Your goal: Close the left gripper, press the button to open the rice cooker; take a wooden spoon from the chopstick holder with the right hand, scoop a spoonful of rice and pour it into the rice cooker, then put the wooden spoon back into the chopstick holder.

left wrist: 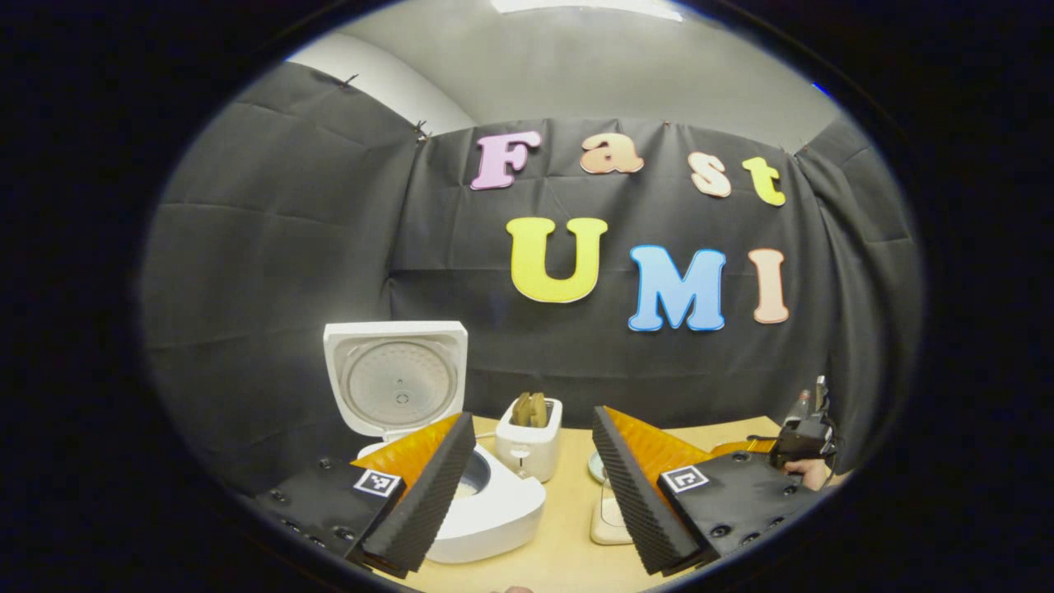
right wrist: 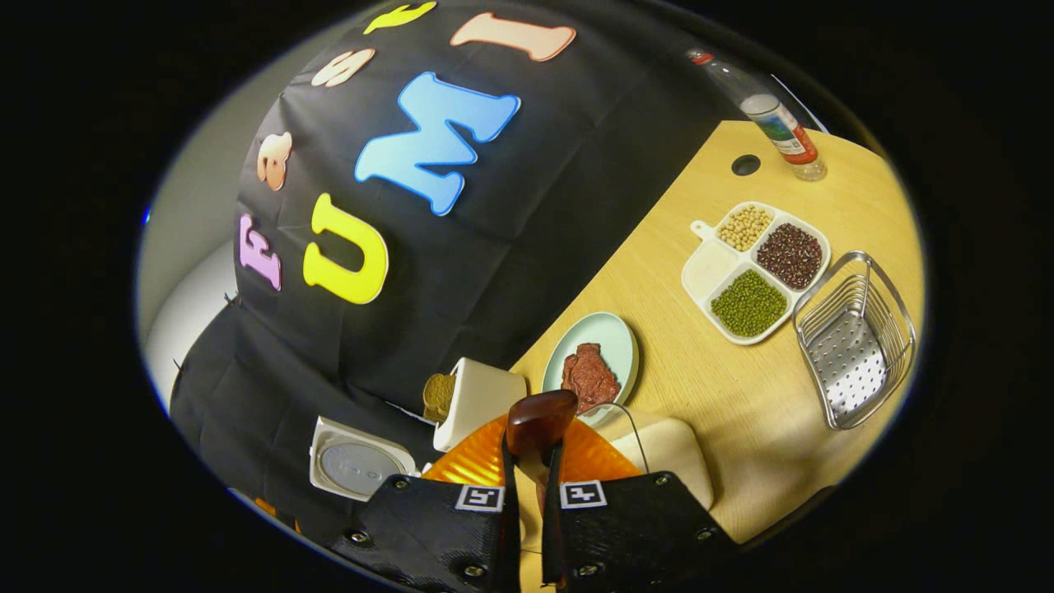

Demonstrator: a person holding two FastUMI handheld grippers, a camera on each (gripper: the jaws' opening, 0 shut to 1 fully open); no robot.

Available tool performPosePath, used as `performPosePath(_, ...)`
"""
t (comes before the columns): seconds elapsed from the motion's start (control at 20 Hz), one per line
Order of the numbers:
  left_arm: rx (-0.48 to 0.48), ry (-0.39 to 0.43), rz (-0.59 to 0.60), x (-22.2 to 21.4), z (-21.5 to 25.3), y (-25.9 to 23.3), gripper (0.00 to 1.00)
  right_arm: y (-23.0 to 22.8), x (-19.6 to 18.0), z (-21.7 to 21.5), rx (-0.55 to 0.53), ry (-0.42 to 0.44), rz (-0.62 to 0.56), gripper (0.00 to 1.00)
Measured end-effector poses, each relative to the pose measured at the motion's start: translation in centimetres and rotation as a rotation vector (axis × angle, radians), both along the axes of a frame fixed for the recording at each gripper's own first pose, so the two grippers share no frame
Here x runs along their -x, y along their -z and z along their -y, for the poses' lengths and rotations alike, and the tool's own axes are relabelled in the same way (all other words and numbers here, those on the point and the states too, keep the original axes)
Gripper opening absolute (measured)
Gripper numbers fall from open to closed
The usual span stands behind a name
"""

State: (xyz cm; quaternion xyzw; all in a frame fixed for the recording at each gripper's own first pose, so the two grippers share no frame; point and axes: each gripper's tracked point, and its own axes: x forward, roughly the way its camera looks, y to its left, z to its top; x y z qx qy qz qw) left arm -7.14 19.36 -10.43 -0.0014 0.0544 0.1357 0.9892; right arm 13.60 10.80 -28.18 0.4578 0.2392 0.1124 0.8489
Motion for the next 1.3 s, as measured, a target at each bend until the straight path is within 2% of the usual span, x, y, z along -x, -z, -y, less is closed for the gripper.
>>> performPosePath(0.1,0.002,0.014,0.005,0.0,0.2,-0.2,0.96,-1.1,-0.2,0.5,-0.068,0.033,0.005,0.11)
performPosePath(0.15,0.007,0.024,0.005,0.0,0.4,-0.2,0.99,-1.8,-0.2,0.8,-0.107,0.046,0.012,0.11)
performPosePath(0.2,0.007,0.033,0.003,-0.1,0.5,0.1,0.96,-2.3,-0.2,0.9,-0.142,0.059,0.019,0.11)
performPosePath(0.3,0.001,0.045,-0.006,-0.1,0.5,0.4,0.96,-3.5,0.0,1.0,-0.201,0.084,0.022,0.1)
performPosePath(0.55,-0.003,0.054,0.003,0.2,-1.0,0.2,0.99,-6.4,0.2,-0.4,-0.212,0.072,0.065,0.1)
performPosePath(0.8,-0.002,0.053,0.009,0.8,-3.6,0.7,1.0,-9.7,0.7,-4.5,-0.253,0.041,0.11,0.1)
performPosePath(0.95,-0.007,0.047,0.012,1.4,-4.9,1.4,0.96,-11.6,1.0,-7.7,-0.276,-0.001,0.13,0.1)
performPosePath(1.3,-0.015,0.01,-0.001,3.1,-8.6,3.0,0.99,-14.4,1.1,-15.9,-0.273,-0.117,0.17,0.1)
